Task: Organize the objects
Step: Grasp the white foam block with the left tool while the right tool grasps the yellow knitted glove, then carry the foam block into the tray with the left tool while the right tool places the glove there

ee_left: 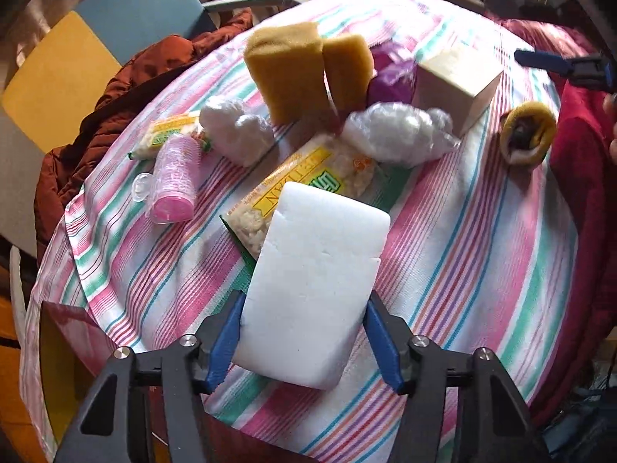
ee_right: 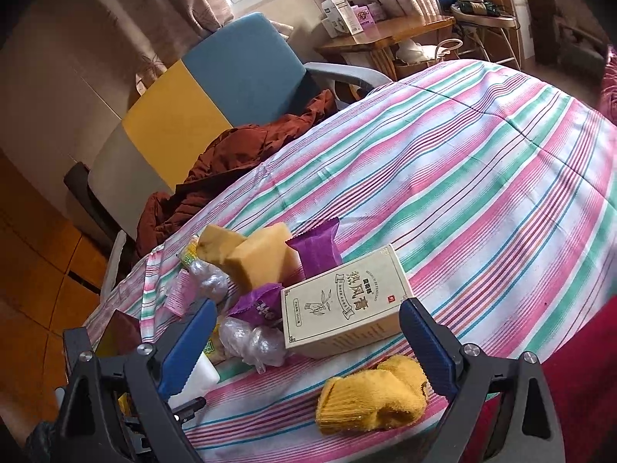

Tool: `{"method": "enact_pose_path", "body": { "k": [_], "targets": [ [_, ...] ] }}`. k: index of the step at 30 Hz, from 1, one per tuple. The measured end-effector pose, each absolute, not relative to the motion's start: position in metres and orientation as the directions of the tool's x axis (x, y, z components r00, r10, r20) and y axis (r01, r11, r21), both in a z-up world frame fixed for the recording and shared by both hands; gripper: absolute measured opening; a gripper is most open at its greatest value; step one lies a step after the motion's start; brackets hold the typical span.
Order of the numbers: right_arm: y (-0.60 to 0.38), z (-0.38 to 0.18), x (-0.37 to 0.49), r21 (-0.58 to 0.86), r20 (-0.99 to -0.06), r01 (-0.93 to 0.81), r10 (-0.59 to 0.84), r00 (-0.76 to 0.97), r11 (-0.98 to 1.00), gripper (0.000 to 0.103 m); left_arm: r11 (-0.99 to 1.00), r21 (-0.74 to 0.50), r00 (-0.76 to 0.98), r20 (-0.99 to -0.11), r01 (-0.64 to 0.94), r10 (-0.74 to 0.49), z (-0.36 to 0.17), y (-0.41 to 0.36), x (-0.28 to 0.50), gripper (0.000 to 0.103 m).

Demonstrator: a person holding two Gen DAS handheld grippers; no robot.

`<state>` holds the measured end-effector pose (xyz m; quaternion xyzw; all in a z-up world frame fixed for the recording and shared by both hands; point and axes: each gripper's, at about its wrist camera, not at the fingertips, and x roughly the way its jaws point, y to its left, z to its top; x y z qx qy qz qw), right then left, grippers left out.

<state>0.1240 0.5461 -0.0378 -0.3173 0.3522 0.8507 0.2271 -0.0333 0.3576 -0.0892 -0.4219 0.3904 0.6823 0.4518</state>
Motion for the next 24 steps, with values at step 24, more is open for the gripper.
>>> {"method": "enact_pose_path", "body": {
  "k": [24],
  "targets": [
    [0.532, -0.086, 0.119, 0.203, -0.918, -0.721, 0.128, -0.376, -0.662, 0.061, -0.539, -0.181, -0.229, -0.763, -0.822, 0.604, -0.015, 0.225, 0.014, 0.062]
  ]
}}
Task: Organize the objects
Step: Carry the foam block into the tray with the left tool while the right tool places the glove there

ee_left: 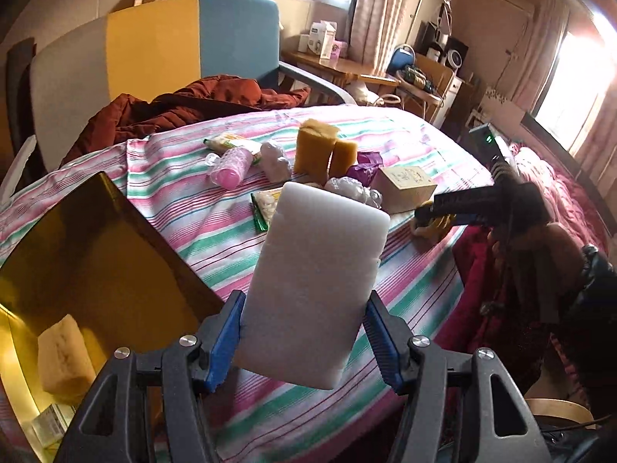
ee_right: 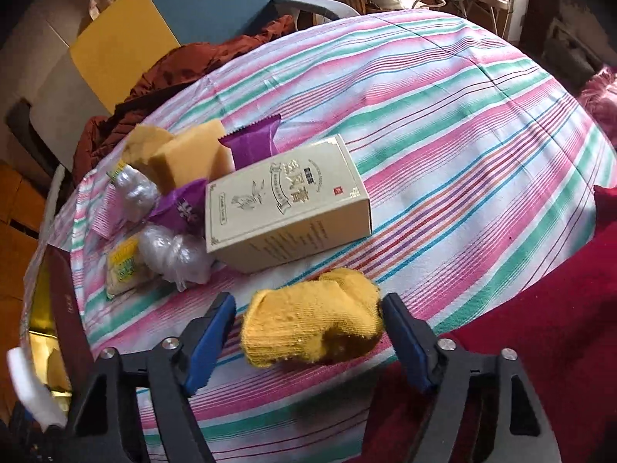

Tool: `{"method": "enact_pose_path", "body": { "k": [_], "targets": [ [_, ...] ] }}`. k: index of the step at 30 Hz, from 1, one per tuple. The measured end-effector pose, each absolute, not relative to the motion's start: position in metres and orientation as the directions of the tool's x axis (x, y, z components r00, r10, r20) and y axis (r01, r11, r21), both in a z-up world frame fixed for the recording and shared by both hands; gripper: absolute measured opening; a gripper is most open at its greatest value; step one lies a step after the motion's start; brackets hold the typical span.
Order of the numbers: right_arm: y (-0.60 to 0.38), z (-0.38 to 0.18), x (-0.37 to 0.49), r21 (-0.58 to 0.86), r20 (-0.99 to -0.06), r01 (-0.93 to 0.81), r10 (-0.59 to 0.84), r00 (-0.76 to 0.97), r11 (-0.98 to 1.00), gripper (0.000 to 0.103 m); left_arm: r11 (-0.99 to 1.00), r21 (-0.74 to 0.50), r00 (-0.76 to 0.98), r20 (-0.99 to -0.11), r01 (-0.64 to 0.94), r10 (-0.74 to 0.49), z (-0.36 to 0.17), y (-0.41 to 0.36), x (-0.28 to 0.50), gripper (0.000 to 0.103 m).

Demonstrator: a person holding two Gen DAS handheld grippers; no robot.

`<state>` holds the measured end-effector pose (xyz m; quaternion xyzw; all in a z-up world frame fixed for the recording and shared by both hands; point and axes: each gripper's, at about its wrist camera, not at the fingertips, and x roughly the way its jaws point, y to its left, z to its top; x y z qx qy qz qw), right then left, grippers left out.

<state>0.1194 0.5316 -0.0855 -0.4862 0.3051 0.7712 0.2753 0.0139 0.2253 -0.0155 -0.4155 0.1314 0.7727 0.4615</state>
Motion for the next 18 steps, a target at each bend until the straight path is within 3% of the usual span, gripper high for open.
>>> {"method": "enact_pose_path", "body": {
  "k": [6, 10, 18],
  "targets": [
    [0.518, -0.085, 0.125, 0.216, -0.898, -0.709, 0.147, -0.414, -0.671, 0.048, -0.589, -0.223, -0.265, -0.732, -0.777, 0.628, -0.012, 0.193, 0.011, 0.062],
    [0.506, -0.06, 0.133, 0.288, -0.843, -0.653, 0.138, -0.52, -0.701, 0.048, -0.632, -0.246, -0.297, -0.721, -0.735, 0.626, -0.012, 0.168, 0.007, 0.062],
    [0.428, -0.006, 0.083, 0.292, -0.768, -0.413, 0.046, -0.639, -0.863, 0.048, -0.75, -0.297, -0.409, -0.691, -0.591, 0.596, -0.01, 0.097, -0.01, 0.062]
  ]
}}
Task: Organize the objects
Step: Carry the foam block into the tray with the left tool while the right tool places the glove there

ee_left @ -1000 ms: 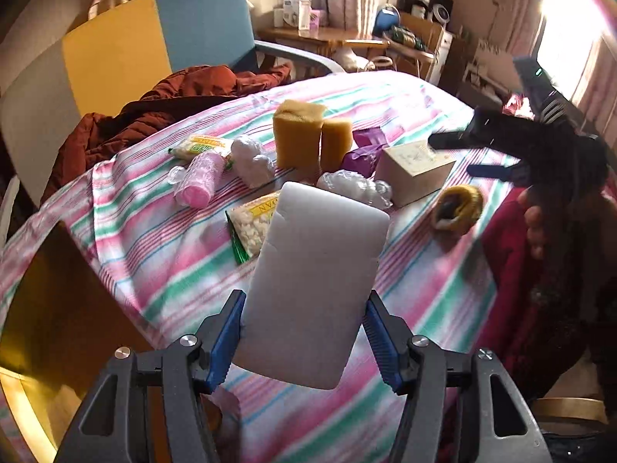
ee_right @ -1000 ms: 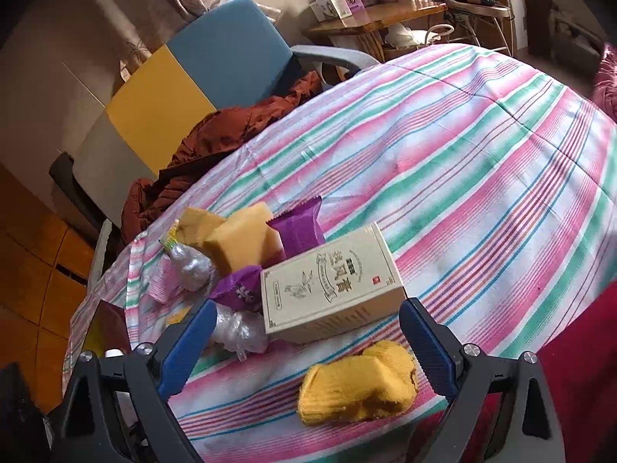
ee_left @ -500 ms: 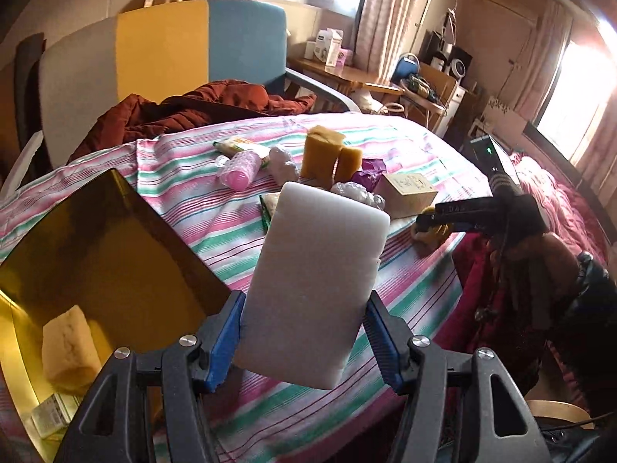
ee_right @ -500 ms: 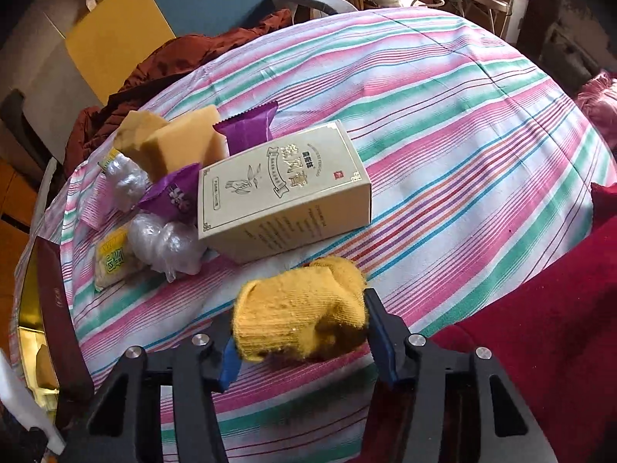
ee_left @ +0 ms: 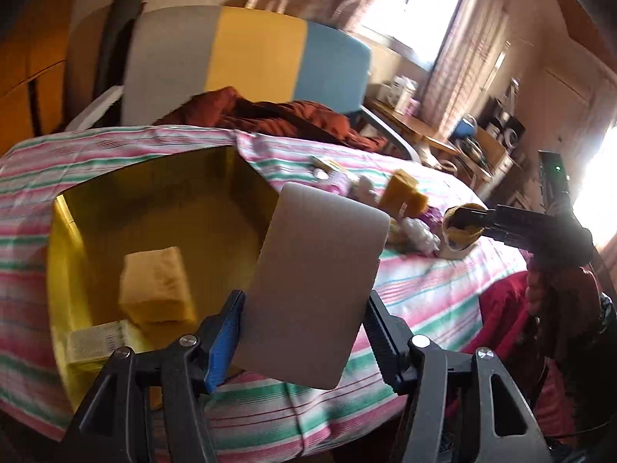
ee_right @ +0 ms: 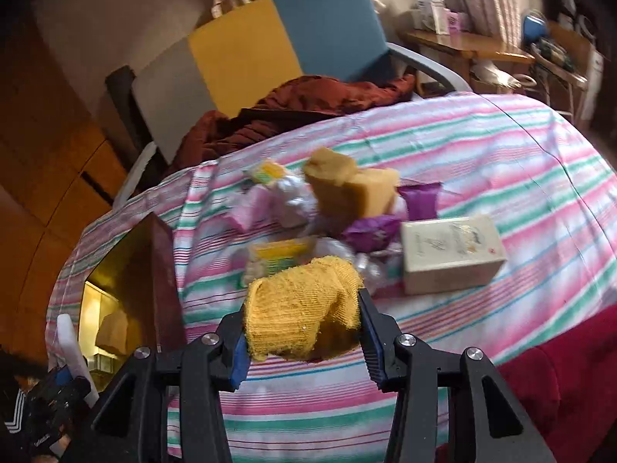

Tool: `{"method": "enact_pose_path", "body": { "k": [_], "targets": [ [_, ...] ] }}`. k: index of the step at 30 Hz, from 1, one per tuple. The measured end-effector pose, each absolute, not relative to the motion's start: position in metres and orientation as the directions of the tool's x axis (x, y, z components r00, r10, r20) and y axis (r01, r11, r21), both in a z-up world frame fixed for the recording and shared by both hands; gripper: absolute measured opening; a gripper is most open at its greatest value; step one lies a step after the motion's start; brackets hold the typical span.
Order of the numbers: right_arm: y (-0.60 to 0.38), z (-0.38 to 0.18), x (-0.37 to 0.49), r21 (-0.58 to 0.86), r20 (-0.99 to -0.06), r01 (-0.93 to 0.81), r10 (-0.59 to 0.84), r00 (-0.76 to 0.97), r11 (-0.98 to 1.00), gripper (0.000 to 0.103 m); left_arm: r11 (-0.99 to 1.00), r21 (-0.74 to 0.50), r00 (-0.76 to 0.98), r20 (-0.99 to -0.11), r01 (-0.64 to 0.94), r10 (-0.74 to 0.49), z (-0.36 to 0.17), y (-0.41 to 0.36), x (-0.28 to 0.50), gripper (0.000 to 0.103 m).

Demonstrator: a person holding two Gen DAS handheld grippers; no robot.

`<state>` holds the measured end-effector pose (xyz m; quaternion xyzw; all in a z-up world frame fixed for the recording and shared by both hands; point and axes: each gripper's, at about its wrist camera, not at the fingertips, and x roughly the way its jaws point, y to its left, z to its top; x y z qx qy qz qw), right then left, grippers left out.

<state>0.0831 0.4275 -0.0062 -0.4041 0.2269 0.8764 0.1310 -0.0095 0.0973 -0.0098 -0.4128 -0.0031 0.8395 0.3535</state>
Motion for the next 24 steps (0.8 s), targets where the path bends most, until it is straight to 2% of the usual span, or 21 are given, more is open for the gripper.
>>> {"method": "enact_pose_path", "body": {
  "k": [9, 18, 21, 24],
  "targets": [
    [0.32, 0.001, 0.018, 0.287, -0.766, -0.132, -0.144, -0.627, -0.949, 0.048, -0.866, -0.336, -0.533, -0.687, -0.369, 0.494, -0.014, 0.011, -0.051, 0.062],
    [0.254, -0.012, -0.019, 0.243, -0.793, 0.016, -0.208, -0.573, -0.97, 0.049, -0.923, -0.287, -0.585, -0.714, -0.258, 0.385, -0.018, -0.009, -0.098, 0.063],
    [0.238, -0.022, -0.026, 0.237, -0.808, 0.038, -0.219, -0.547, -0.971, 0.052, -0.933, -0.281, -0.572, -0.737, -0.227, 0.361, -0.024, -0.008, -0.113, 0.068],
    [0.224, -0.033, -0.032, 0.241, -0.823, 0.058, -0.236, -0.517, -0.969, 0.058, -0.94, -0.271, -0.582, -0.739, -0.206, 0.34, -0.026, -0.008, -0.119, 0.083]
  ]
}}
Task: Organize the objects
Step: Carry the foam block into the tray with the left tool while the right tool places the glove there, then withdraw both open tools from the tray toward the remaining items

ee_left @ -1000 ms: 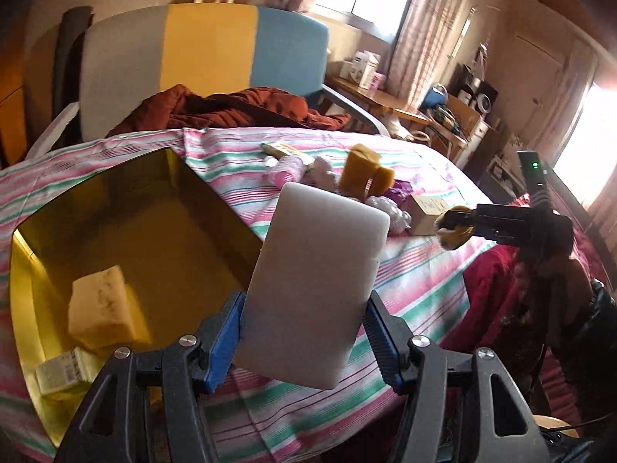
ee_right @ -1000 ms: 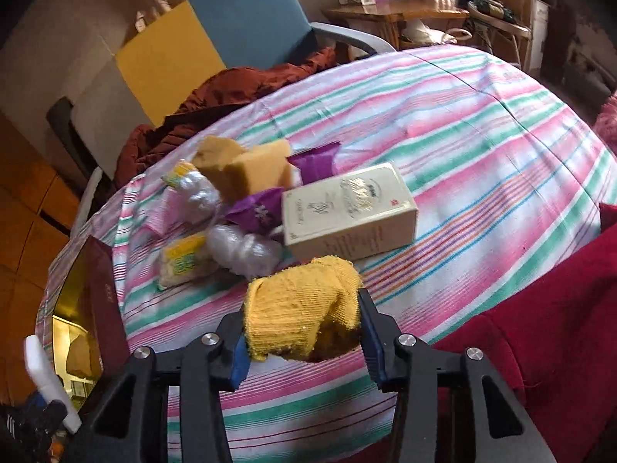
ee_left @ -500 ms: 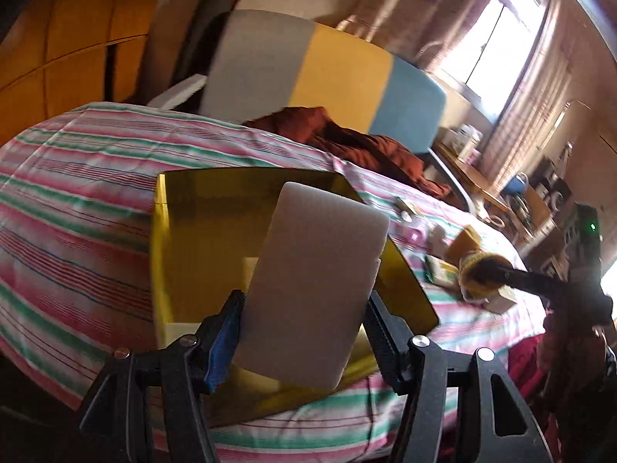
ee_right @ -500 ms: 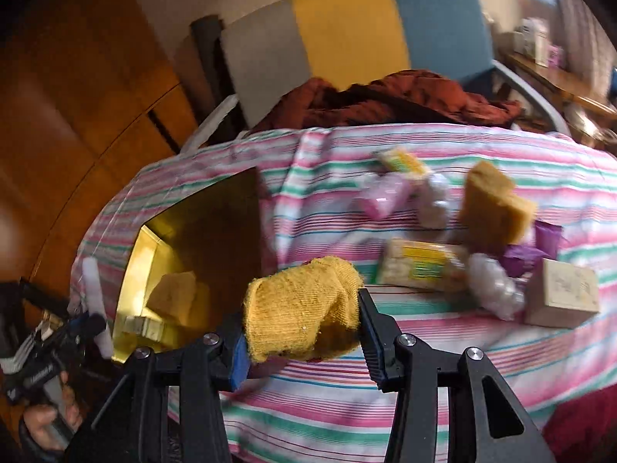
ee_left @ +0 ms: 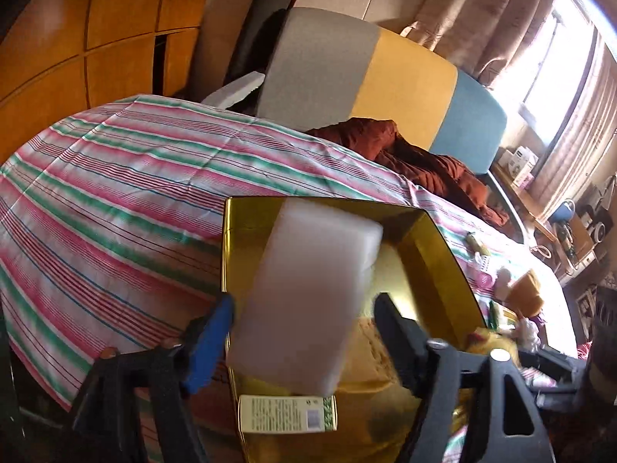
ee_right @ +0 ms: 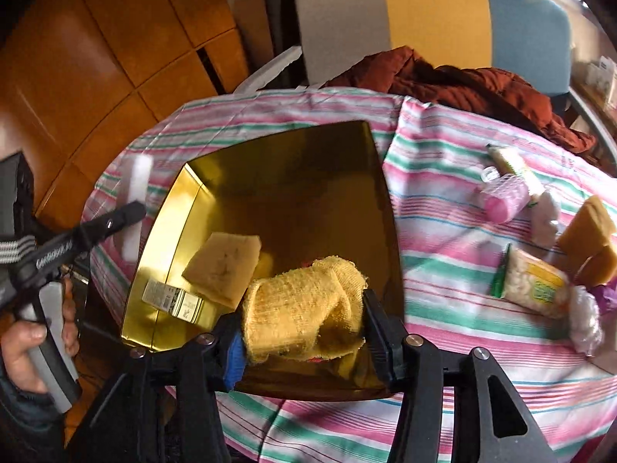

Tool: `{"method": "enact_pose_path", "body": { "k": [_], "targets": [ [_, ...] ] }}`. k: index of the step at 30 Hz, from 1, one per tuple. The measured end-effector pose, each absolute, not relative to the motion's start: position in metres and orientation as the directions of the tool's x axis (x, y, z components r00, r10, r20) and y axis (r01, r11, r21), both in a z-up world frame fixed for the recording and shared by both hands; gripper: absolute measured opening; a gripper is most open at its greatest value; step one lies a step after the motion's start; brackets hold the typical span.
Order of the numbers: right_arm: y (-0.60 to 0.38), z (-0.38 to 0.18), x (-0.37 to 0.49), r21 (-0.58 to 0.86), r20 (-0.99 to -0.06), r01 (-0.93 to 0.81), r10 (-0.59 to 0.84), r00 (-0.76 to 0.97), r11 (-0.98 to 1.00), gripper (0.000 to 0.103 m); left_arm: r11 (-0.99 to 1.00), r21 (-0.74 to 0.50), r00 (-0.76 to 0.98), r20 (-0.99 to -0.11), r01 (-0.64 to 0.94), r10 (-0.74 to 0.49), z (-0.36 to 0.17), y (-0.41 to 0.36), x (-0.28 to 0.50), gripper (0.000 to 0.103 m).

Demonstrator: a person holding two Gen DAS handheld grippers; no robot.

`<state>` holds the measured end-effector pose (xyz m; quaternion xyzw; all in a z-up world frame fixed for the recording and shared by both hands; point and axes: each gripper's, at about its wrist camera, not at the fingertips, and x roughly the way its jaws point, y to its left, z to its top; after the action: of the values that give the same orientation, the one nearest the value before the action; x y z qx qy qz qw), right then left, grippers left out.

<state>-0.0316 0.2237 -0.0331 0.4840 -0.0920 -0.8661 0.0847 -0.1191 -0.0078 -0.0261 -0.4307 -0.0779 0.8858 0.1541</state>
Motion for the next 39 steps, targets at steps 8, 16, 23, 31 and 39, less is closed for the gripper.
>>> {"method": "enact_pose_path", "body": {
  "k": [8, 16, 23, 31, 39],
  "targets": [
    [0.198, -0.052, -0.027, 0.325, -0.819, 0.121, -0.343, -0.459, -0.938, 0.08, -0.946, -0.283, -0.604, -0.73, -0.158, 0.32, -0.027, -0.016, -0.103, 0.084],
    [0.2, -0.048, -0.014, 0.324, -0.807, 0.098, -0.329, -0.491, -0.941, 0.081, -0.964, -0.23, -0.649, -0.715, -0.133, 0.261, -0.016, -0.013, -0.069, 0.084],
    [0.197, -0.03, 0.0, 0.238, -0.781, 0.089, -0.246, -0.574, -0.967, 0.087, -0.974, -0.169, -0.664, -0.713, -0.149, 0.225, -0.013, 0.004, -0.044, 0.084],
    [0.193, -0.015, 0.013, 0.149, -0.734, 0.089, -0.17, -0.658, -0.985, 0.089, -0.976, -0.137, -0.665, -0.716, -0.167, 0.214, -0.012, 0.014, -0.028, 0.084],
    [0.198, -0.008, 0.022, 0.147, -0.711, 0.069, -0.154, -0.686, -0.987, 0.09, -0.969, -0.133, -0.665, -0.707, -0.211, 0.242, -0.008, 0.025, -0.018, 0.083]
  ]
}}
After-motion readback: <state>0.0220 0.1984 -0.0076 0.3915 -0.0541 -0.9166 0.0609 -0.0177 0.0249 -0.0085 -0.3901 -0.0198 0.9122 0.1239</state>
